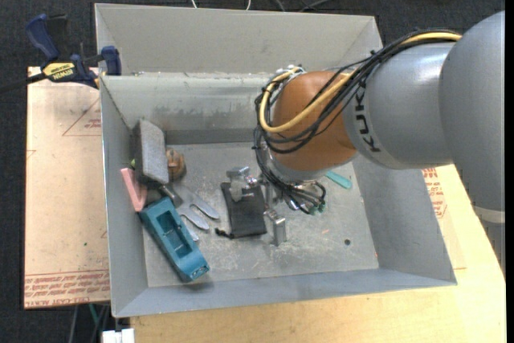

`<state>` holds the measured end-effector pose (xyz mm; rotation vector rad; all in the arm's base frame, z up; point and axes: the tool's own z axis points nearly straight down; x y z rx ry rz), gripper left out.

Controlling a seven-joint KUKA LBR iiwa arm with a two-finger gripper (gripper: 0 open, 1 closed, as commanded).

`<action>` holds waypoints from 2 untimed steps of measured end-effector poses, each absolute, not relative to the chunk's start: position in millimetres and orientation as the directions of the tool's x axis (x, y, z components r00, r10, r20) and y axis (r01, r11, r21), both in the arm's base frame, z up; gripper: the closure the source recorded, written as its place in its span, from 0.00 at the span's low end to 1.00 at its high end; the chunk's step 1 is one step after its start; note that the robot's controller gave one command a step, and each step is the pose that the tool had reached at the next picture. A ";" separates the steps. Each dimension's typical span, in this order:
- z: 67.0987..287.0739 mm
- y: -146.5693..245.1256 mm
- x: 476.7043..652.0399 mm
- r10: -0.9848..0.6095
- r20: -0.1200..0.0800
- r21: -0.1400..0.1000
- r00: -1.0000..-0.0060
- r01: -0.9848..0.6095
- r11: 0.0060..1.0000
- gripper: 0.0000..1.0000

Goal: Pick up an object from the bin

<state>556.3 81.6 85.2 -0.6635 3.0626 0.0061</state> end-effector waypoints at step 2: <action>71.5 77.0 557.2 -0.338 -0.013 0.003 -0.941 -0.338 0.941 0.00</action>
Offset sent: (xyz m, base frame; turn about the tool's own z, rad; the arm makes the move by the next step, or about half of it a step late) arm 0.0009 -0.0003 -0.0152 0.0252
